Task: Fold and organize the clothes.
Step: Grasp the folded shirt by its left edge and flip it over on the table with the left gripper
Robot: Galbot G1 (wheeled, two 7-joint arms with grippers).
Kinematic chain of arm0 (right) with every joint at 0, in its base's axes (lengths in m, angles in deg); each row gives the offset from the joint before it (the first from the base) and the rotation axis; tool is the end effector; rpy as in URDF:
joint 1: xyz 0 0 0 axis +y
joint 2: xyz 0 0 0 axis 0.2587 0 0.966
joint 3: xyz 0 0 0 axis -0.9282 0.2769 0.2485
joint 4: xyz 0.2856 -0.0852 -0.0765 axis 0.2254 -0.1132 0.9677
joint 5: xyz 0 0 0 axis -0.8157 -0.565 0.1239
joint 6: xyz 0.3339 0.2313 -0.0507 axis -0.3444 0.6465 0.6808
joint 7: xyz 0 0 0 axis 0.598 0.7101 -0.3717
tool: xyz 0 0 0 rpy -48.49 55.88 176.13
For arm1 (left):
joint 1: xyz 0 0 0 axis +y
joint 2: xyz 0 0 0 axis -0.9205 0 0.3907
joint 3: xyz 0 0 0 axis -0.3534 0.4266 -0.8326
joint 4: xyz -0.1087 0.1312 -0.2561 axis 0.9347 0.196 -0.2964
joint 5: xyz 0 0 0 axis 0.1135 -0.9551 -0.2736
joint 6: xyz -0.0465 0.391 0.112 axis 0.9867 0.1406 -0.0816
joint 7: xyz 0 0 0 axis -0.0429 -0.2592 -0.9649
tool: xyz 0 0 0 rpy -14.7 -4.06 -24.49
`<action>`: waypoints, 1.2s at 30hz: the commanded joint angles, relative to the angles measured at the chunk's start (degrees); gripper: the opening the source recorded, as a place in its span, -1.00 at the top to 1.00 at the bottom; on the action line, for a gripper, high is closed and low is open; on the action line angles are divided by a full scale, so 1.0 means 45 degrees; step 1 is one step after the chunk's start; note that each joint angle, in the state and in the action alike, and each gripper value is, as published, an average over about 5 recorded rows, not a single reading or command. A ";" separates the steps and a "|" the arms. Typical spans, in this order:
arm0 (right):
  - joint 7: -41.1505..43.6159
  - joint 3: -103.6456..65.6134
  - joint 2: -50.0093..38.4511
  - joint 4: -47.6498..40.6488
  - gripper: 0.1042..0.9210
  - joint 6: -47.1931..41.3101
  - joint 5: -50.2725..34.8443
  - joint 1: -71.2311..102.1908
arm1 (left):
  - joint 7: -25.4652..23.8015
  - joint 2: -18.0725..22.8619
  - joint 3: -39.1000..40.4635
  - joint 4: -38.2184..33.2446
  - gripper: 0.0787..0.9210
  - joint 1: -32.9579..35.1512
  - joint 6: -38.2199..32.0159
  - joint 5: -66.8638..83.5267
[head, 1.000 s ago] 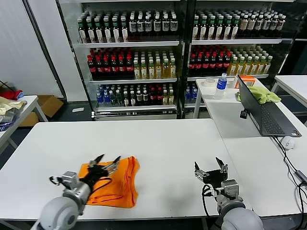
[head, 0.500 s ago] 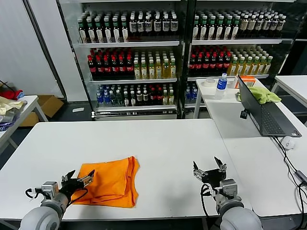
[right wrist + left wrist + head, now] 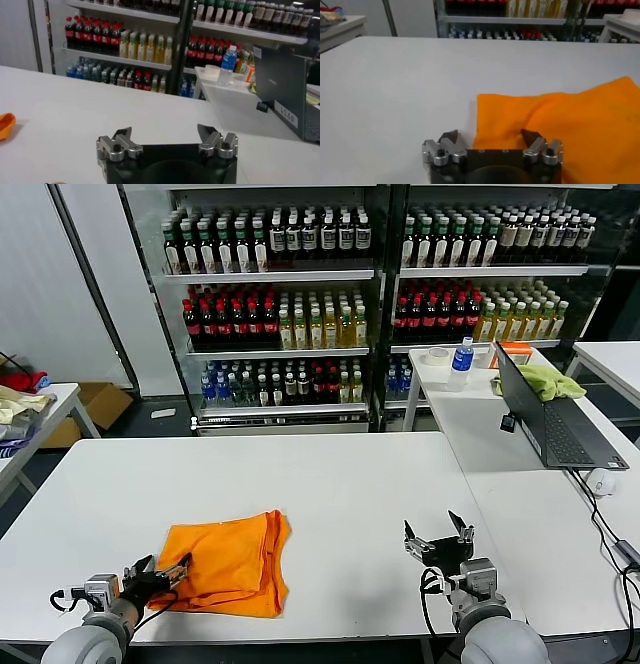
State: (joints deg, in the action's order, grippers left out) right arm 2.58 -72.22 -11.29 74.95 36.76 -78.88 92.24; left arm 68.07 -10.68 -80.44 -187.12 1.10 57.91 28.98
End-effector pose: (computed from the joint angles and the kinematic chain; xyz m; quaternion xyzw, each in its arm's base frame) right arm 0.2847 0.0249 -0.1823 0.0483 -0.9811 0.0895 0.1644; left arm 0.3001 0.1151 -0.2712 0.0082 -0.9550 0.0153 0.2962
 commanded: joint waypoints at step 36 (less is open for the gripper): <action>0.0208 0.0124 0.0305 -0.0396 -0.76 0.0231 0.0014 -0.0600 | -0.1692 -0.5274 -0.7890 0.1436 0.94 0.1965 0.1267 0.0959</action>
State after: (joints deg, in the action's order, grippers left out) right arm 3.33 -72.60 -10.63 74.58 37.55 -78.79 91.43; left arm 64.96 -20.51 -95.31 -187.42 4.50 61.81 31.77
